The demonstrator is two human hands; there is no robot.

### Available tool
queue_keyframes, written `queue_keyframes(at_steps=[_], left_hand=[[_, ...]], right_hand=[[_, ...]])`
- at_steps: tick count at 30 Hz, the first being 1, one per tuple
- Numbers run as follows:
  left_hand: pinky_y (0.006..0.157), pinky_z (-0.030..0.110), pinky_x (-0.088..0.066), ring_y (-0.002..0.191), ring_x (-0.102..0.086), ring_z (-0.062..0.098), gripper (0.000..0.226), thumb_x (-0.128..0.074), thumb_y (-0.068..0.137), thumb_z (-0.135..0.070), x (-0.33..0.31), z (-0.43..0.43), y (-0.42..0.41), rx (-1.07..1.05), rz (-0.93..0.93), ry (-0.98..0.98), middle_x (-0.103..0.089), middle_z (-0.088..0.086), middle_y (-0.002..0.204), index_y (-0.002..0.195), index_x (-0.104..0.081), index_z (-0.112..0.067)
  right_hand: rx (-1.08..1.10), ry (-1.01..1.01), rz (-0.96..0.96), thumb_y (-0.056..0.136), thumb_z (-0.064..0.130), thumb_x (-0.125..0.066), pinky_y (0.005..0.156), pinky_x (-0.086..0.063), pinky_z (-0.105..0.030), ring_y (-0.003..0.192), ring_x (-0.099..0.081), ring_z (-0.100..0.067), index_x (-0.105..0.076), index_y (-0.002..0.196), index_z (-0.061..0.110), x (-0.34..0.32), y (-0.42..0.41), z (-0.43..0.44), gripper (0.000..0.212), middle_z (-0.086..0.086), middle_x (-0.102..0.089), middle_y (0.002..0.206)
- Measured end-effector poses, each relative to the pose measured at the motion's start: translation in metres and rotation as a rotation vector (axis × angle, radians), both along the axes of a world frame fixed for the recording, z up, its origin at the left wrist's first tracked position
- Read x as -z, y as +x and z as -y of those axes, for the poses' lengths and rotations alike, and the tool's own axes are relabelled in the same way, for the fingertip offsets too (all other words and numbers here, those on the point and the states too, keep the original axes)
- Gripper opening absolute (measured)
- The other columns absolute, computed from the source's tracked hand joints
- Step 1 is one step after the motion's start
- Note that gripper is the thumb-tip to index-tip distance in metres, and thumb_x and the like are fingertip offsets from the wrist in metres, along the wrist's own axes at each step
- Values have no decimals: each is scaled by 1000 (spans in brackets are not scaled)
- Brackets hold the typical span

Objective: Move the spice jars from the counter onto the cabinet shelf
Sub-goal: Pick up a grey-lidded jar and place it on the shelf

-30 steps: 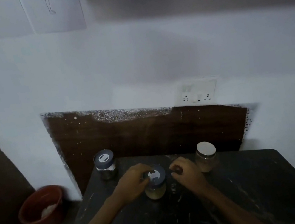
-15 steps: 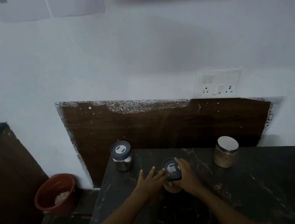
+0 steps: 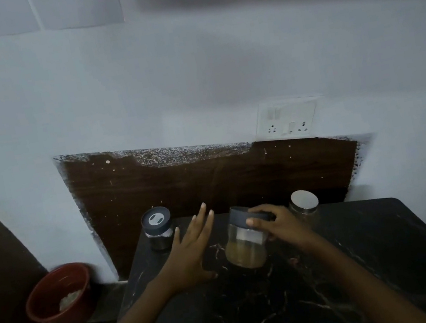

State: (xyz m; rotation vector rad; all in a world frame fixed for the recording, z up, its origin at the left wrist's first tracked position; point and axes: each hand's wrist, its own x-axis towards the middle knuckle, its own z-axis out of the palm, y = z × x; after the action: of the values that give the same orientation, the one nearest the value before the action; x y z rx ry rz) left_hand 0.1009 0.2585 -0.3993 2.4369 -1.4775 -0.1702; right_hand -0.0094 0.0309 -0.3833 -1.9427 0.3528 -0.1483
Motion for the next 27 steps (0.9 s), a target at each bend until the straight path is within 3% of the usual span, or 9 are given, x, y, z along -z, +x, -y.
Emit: queue_keyframes(at_steps=[2,5,9,13,17,20,23,25,27], left_hand=[[115,52,4,141,26,15,132,-76,68,-48,-10,4,-9,27,-18,-86,44,-17,144,136,35,-33],[115,50,5,139,30,9,135,-76,62,-56,-26,16,-33,88,-27,-177,36,-18,149,138,34,-37],[117,42,-5,143,17,4,135,-78,59,-58,-46,34,-66,201,-126,-275,26,-19,153,142,28,-38],[113,24,-19,143,4,-3,135,-81,58,-55,-53,40,-95,239,-238,-378,16,-21,155,146,19,-36],[114,36,-29,143,-6,3,131,-81,58,-55,-51,46,-113,214,-219,-383,6,-22,154,147,14,-37],[110,38,-38,141,-14,4,128,-80,58,-54,-52,53,-117,185,-236,-373,0,-21,152,147,11,-40],[109,33,-38,138,-18,0,127,-81,57,-54,-53,60,-117,150,-278,-376,-2,-24,149,145,10,-43],[109,31,-37,137,-18,-3,127,-81,57,-55,-53,64,-118,138,-285,-372,-1,-27,148,145,10,-44],[109,27,-36,136,-18,-5,126,-81,58,-55,-53,68,-121,141,-285,-359,0,-29,147,145,10,-45]], right_hand=[[-42,2,-2,63,60,-64,60,-52,-18,90,-63,-9,-60,99,41,-23,-13,2,41,9,-60,108],[-84,-22,9,67,58,-64,61,-54,-22,82,-66,-6,-66,88,45,-49,-31,4,25,16,-67,92],[-172,-35,-3,71,58,-62,59,-53,-20,80,-67,-6,-68,88,43,-71,-52,6,23,16,-69,88],[-183,2,-20,72,59,-58,58,-54,-21,82,-68,-8,-67,94,37,-76,-74,16,32,7,-68,91],[-177,54,-47,77,54,-54,66,-57,-25,85,-67,-7,-62,104,31,-71,-92,22,36,3,-65,100],[-180,124,-24,85,45,-52,75,-57,-27,99,-63,-2,-47,124,33,-65,-108,28,42,5,-52,125],[-326,158,-59,77,45,-69,80,-51,-16,109,-56,6,-18,141,45,-59,-127,41,82,27,-43,127],[-425,34,-116,63,40,-82,95,-47,-24,122,-47,3,1,140,55,-56,-137,46,115,24,-31,141],[-424,-125,-106,57,36,-88,108,-37,-34,135,-32,-2,11,137,59,-54,-139,45,129,20,-8,153]])
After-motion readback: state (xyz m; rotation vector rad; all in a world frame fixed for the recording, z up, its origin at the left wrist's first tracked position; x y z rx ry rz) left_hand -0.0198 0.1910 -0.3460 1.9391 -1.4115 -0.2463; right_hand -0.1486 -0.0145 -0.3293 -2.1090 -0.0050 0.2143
